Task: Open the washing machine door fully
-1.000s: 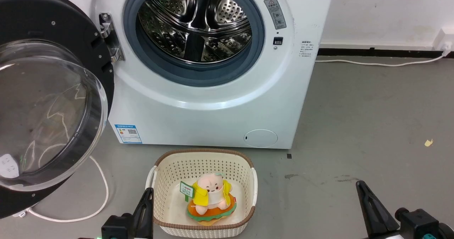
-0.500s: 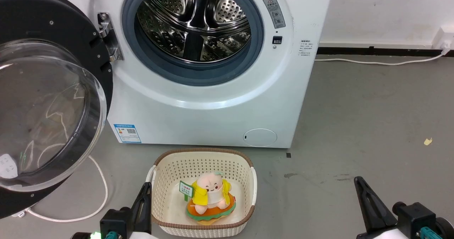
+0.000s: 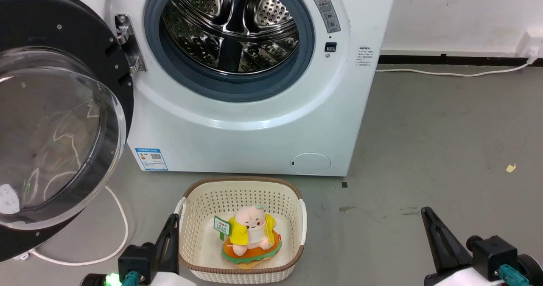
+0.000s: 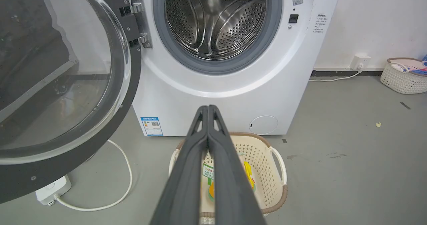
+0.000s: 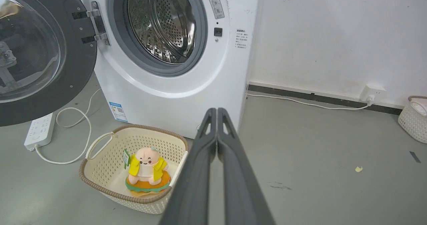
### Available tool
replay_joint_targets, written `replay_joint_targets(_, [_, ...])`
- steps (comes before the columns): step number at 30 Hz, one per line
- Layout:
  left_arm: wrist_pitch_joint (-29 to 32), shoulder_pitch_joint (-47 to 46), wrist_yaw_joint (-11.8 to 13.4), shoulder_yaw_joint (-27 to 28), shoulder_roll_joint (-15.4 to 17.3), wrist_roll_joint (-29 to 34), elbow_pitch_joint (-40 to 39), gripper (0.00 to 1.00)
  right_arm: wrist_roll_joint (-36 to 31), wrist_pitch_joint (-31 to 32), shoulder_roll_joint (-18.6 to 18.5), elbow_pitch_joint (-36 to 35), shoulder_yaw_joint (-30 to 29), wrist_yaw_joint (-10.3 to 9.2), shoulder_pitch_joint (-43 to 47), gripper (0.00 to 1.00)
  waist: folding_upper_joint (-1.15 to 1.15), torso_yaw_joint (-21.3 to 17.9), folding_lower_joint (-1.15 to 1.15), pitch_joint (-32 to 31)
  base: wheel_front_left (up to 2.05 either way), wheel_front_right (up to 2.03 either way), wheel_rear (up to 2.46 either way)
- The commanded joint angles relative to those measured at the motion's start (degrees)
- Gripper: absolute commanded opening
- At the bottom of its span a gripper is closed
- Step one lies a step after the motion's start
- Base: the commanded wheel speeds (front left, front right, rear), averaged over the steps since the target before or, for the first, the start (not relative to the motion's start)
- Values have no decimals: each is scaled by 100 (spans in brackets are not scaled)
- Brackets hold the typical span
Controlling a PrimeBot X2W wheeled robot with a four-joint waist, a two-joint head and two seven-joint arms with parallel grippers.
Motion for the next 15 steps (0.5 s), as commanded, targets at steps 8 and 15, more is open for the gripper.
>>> replay_joint_targets(8, [112, -145, -86, 115, -62, 115, -56, 0, -43, 95, 16, 19, 24, 3, -155, 0, 0, -9, 0, 10, 0, 0, 0])
replay_joint_targets(15, [188, -183, -128, 190, -102, 185, -85, 0, -58, 166, 18, 24, 38, 3, -205, 0, 0, -18, 0, 19, 0, 0, 0])
